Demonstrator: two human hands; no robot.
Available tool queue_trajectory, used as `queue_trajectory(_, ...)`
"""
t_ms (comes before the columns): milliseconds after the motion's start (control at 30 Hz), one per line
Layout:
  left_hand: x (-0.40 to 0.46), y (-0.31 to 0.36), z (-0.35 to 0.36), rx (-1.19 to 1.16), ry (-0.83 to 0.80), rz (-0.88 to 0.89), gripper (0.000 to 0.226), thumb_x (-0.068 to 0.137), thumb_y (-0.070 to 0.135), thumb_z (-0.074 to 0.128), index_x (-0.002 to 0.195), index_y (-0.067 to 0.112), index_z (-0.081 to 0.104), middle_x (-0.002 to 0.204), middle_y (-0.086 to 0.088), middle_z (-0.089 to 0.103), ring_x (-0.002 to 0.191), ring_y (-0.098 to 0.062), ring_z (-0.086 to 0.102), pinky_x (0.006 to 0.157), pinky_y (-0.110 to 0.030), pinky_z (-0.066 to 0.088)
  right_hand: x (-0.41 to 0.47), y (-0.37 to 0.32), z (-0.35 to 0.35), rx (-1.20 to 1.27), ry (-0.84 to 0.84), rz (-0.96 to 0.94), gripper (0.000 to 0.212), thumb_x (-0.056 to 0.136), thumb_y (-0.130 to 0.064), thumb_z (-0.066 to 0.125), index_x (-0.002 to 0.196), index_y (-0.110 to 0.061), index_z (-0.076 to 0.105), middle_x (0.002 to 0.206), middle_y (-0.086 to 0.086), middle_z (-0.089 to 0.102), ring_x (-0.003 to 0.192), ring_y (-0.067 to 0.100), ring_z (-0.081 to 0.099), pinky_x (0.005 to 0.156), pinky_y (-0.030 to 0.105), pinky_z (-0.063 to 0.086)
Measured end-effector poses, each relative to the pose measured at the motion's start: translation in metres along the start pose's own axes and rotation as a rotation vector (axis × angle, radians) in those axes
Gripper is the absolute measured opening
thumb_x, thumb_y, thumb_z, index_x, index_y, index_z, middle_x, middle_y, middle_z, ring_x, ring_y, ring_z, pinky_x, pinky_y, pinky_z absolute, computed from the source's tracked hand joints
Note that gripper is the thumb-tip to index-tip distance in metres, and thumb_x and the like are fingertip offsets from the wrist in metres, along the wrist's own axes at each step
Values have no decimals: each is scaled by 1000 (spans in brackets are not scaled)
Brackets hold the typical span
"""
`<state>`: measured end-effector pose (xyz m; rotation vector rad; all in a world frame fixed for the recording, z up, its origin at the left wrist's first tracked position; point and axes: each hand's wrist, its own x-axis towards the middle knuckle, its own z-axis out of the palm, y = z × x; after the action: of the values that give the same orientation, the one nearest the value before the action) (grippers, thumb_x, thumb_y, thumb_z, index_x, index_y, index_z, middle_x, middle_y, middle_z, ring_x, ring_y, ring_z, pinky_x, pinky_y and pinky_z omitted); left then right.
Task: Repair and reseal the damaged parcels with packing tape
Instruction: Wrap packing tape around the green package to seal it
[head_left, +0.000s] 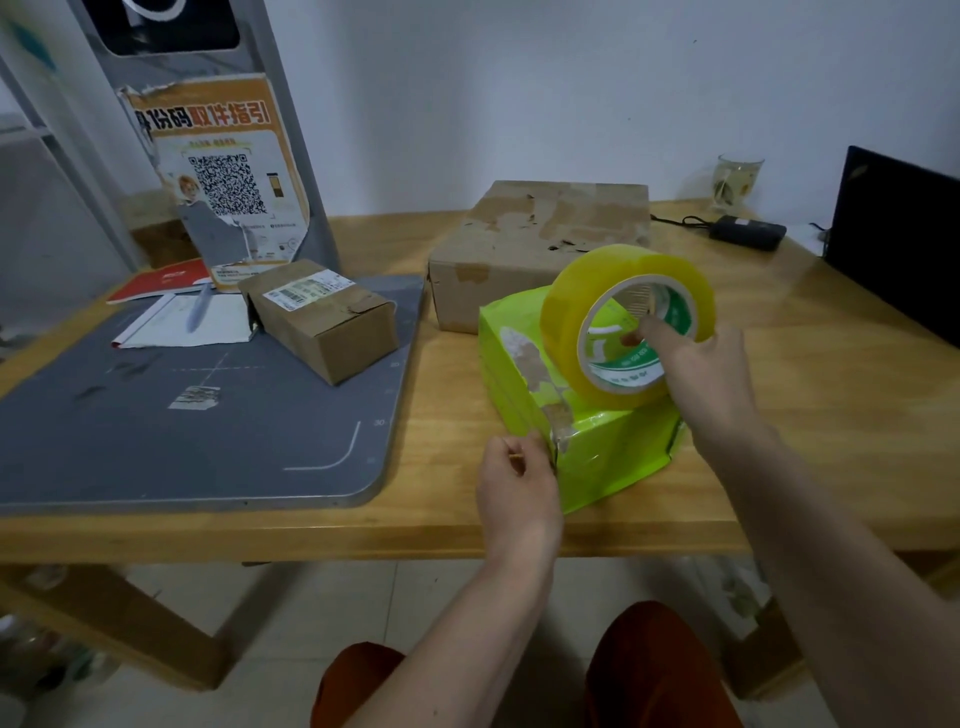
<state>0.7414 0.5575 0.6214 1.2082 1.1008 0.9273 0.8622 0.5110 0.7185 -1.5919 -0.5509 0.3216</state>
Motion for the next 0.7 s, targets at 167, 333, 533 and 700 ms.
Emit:
queue_trajectory(167,2,3,-3,164,19,113,11,96,32,54,91,31,43,78,-7,60,80,-35,64,74,-54,55,-8,-8,3,-19,1,-12,34,93,-21,58,67,-22,37,70,-8,43,90,22,56,75,39,41)
queue_trajectory(333,-12,-6,-11,358,2,198,24,91,2,55,105,16,43,104,6,38,116,-27,50,101,-37,42,-3,-2,1,-63,-4,-14,13,91,-25,60,84,-15,59,69,-2,51,63,17,47,59,32,36)
queue_trajectory(533,-41,11,1,250,-284,340,87,83,31,49,156,24,2,159,17,14,145,2,12,121,-27,15,-3,-4,2,-75,-3,13,23,88,-27,62,87,-5,57,75,18,55,70,33,53,68,41,42)
queue_trajectory(700,-27,29,-3,161,-189,326,75,94,32,58,155,26,14,157,15,26,140,6,25,116,-20,23,-10,-1,7,-123,-69,3,17,81,-29,69,86,-22,55,75,-5,57,73,15,56,79,40,49)
